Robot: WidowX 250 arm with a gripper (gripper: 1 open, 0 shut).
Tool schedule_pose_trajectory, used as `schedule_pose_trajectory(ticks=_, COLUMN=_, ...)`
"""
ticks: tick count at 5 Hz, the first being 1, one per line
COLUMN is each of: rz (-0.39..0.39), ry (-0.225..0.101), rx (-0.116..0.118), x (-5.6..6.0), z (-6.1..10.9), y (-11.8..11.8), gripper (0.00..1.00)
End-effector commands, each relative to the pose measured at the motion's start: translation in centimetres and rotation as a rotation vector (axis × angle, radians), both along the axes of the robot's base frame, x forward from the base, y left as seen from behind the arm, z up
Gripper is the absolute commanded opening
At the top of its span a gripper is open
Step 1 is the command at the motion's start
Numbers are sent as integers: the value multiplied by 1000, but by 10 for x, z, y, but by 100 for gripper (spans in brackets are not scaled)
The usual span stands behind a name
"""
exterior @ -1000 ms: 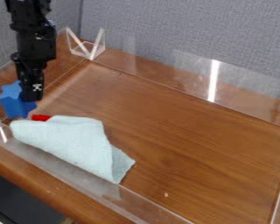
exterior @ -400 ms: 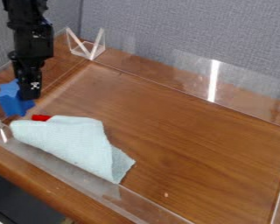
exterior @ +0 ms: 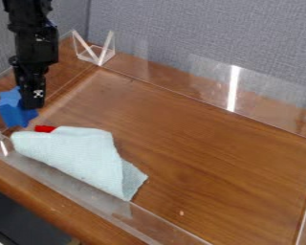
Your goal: Move the blue object to the right of cloth
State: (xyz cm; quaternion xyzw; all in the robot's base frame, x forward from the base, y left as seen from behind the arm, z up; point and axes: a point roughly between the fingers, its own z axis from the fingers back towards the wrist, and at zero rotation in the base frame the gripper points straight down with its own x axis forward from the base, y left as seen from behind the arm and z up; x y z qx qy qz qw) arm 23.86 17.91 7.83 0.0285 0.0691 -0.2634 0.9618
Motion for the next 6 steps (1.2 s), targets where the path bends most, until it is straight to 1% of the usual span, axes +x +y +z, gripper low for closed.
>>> schedule_pose_trajectory(ticks=1, rz=11, ry=-67, rx=45, x=6, z=22, y=8, gripper=0)
schedule_pose_trajectory(ticks=6, rz=6, ry=-73, rx=45, x=6, z=24, y=7, gripper=0)
